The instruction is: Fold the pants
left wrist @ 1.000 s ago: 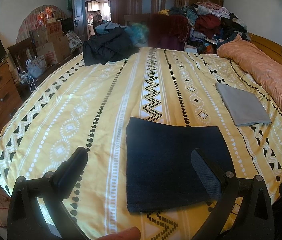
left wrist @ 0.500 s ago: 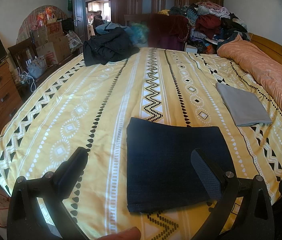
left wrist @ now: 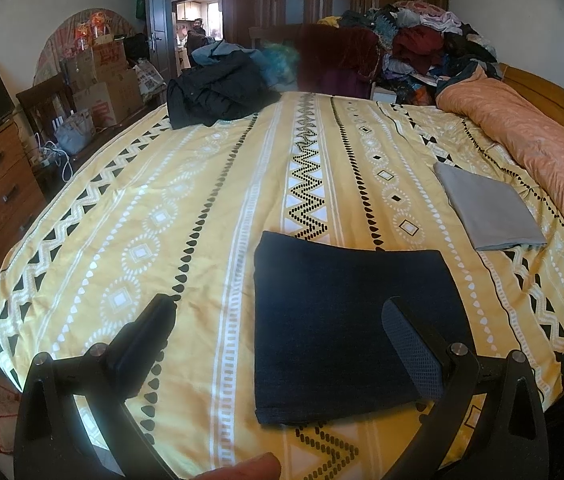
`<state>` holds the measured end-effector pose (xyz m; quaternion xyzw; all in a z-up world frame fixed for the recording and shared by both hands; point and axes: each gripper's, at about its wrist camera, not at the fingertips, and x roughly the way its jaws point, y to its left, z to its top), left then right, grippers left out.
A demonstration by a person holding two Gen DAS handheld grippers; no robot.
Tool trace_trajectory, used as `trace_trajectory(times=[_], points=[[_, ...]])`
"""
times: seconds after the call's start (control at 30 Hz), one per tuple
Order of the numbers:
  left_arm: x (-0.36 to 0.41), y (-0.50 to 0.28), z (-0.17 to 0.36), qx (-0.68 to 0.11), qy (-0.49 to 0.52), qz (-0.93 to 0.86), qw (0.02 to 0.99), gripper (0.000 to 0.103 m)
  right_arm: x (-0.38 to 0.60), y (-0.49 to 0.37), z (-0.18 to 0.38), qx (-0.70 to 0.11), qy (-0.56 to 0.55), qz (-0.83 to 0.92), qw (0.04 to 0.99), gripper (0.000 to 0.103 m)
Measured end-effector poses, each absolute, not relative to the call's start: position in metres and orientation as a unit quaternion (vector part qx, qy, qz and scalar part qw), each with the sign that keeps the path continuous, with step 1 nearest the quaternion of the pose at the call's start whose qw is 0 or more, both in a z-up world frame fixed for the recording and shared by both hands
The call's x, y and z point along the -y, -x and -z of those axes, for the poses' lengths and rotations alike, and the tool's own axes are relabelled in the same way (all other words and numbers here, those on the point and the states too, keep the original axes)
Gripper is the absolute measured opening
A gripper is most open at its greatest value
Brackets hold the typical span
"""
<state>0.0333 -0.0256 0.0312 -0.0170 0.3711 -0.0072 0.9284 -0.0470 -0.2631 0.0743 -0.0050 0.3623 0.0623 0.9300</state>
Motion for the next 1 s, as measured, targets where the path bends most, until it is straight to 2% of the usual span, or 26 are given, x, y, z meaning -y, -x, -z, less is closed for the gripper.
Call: trace_trajectory(times=[1.0], points=[[0.022, -0.041, -0.026, -0.378, 0.021, 0.005, 0.926, 0.103, 0.268, 0.029, -0.064, -0.373, -0.011, -0.065, 0.925, 0.103]])
